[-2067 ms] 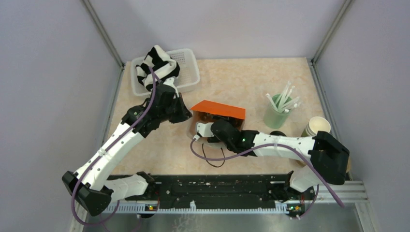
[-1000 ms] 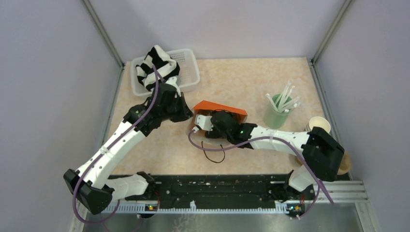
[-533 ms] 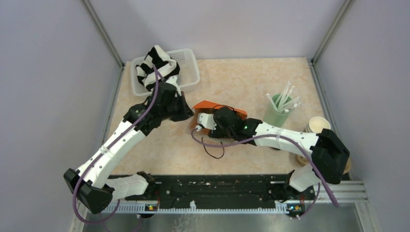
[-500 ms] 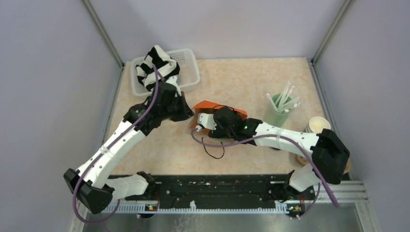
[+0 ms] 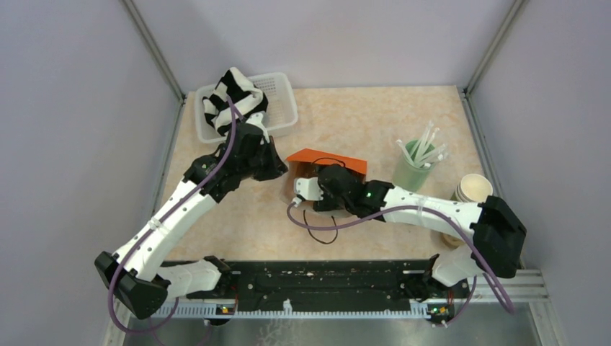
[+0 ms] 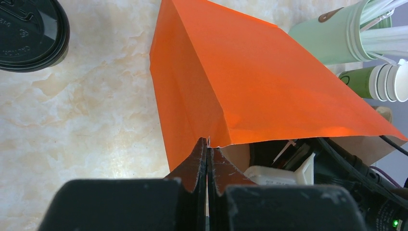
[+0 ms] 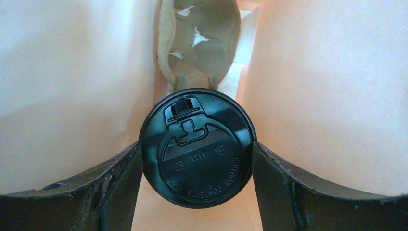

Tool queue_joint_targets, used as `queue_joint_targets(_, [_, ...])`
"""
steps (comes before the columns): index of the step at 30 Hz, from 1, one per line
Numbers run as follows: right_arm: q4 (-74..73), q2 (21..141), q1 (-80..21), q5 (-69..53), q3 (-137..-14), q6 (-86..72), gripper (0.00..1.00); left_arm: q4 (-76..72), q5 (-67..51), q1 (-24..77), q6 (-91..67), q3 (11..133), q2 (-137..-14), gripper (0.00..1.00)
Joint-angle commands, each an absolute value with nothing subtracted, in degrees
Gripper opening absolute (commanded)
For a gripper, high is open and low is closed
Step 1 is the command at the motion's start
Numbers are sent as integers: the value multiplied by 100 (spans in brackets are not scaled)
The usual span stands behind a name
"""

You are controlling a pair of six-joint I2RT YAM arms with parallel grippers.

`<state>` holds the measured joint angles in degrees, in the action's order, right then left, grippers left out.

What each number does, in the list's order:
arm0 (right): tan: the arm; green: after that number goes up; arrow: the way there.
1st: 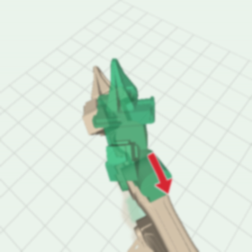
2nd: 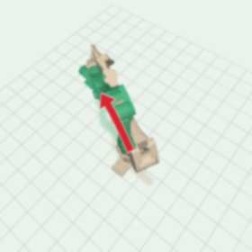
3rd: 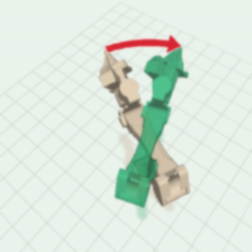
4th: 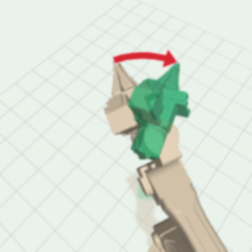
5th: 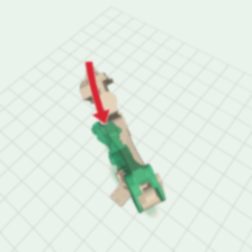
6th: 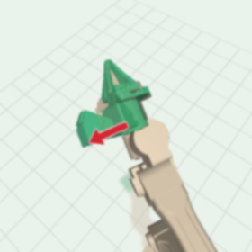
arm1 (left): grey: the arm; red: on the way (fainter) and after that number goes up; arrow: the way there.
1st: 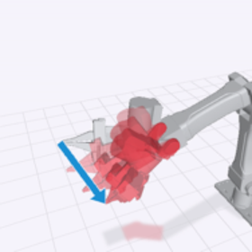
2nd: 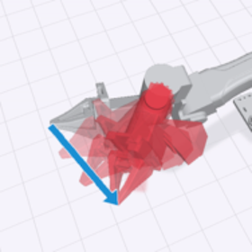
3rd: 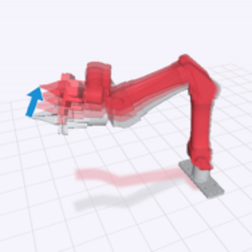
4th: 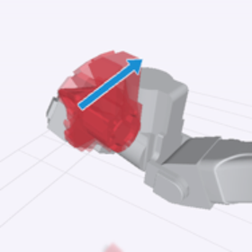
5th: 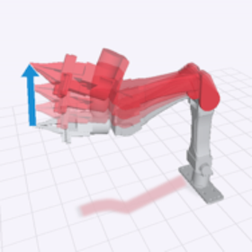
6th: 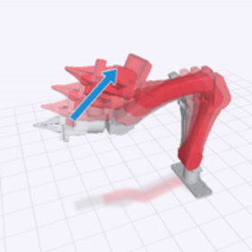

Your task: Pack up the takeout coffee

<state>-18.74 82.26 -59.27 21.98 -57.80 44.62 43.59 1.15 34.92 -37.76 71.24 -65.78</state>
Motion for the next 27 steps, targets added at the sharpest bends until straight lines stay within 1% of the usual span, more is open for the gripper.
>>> queue_joint_targets(1, [-1988,8004,-6093,1825,-5884,4979,50,4197,175,3497,-3705,7302,-6558,0])
queue_joint_targets(6, [-1942,8054,-6130,1995,-5704,5420,50,4166,80,3502,-3733,7353,-6619,0])
queue_joint_targets(13, [-1461,8097,-6295,3131,-5688,5361,48,4190,91,3499,-3694,7363,-6599,0])
queue_joint_targets(23, [-1603,7702,-6310,2552,-5714,4537,51,4149,113,3504,-3596,7256,-6559,0])
queue_joint_targets(27, [-1408,7758,-6309,2803,-5645,4377,51,4165,67,3498,-3601,7207,-6546,0])
